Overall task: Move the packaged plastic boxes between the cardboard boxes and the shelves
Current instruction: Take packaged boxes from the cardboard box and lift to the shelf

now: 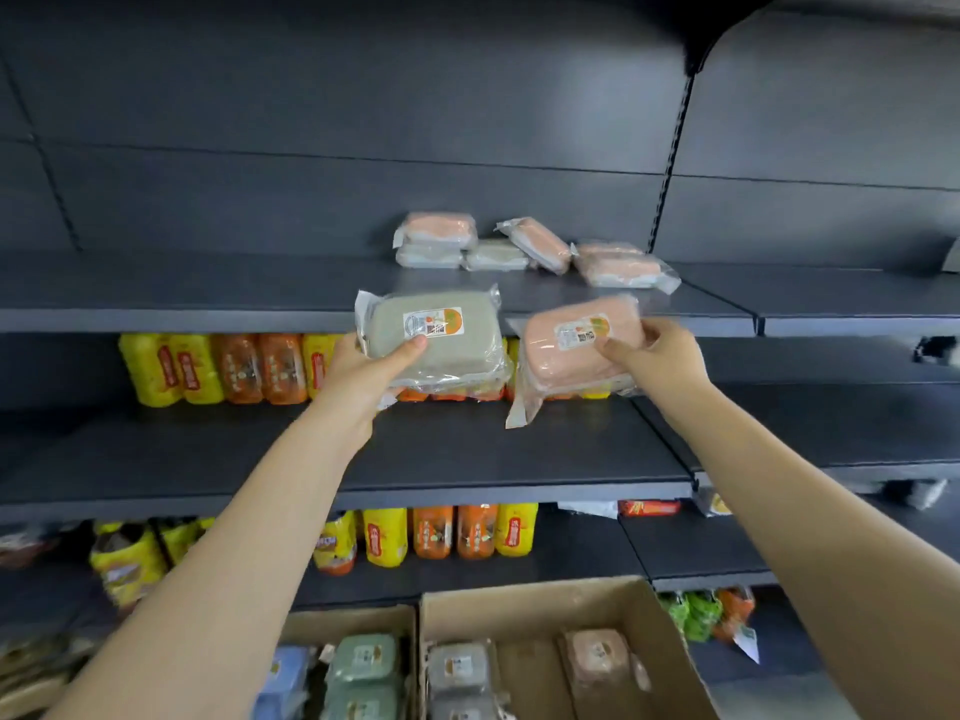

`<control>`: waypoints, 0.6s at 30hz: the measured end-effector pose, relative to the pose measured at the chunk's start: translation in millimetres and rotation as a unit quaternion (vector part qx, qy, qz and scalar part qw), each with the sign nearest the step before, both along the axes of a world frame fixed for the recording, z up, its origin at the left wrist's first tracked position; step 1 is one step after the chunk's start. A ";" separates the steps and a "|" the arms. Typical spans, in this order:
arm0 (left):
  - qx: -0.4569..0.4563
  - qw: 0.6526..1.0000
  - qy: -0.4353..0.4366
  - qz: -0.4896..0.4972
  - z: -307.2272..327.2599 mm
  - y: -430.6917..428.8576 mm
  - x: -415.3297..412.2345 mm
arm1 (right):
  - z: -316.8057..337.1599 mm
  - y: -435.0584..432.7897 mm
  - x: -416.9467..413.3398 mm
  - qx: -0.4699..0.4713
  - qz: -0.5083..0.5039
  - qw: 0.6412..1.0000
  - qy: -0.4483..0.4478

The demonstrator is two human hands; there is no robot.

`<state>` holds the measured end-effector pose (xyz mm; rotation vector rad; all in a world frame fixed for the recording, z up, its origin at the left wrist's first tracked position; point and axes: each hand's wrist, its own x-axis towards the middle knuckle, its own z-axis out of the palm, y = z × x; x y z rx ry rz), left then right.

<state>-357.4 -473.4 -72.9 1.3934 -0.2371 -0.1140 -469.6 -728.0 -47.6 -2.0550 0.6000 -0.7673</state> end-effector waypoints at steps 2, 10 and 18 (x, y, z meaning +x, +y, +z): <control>0.000 1.000 0.030 0.006 -25.6 -3.7 -33.6 | -24.8 -5.8 -26.3 -0.003 0.012 0.999 0.034; 0.026 0.990 0.131 0.044 -125.8 -0.4 -130.5 | -144.0 2.7 -107.4 0.033 0.041 0.983 0.175; 0.082 0.969 0.232 0.036 -216.2 12.5 -145.4 | -236.0 -5.4 -122.3 0.052 0.045 0.956 0.285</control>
